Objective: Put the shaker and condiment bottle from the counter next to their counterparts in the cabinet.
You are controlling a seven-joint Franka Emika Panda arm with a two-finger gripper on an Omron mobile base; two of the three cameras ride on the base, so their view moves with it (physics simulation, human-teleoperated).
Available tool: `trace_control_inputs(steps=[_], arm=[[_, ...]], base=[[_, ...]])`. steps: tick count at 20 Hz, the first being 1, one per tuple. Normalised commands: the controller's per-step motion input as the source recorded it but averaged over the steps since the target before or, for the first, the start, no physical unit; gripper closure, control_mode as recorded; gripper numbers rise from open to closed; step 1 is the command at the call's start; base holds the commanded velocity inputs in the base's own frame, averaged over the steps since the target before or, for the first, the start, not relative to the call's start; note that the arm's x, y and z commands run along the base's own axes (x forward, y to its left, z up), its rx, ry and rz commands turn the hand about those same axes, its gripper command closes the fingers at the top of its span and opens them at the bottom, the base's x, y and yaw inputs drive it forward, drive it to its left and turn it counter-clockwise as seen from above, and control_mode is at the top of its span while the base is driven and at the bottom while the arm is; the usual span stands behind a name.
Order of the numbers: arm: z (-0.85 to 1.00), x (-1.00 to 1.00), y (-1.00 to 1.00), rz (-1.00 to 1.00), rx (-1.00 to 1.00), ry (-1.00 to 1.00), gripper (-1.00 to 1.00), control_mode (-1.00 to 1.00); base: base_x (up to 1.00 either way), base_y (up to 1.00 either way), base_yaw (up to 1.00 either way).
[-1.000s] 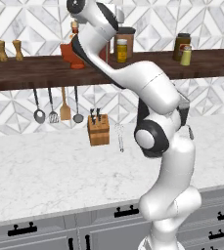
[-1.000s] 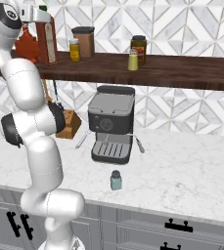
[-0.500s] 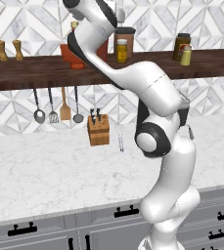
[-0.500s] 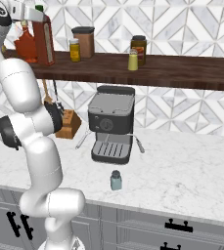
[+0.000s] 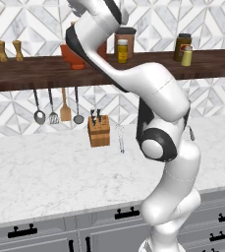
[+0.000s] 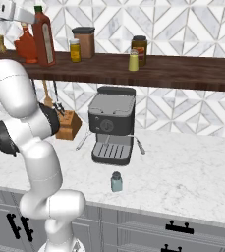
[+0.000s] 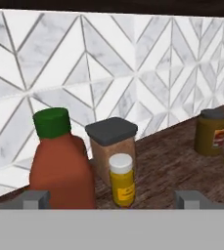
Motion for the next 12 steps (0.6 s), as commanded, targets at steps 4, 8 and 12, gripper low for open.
trace_control_inputs(steps=[4, 8, 12], arm=[[0.15, -0.49, 0.0, 0.0, 0.08, 0.0, -1.0, -1.0], [0.14, -0.52, 0.0, 0.0, 0.07, 0.0, -1.0, -1.0], [0.19, -0.74, -0.09, 0.0, 0.08, -0.01, -1.0, -1.0]], base=[[0.0, 0.0, 0.0], [0.0, 0.0, 0.0], [0.0, 0.0, 0.0]])
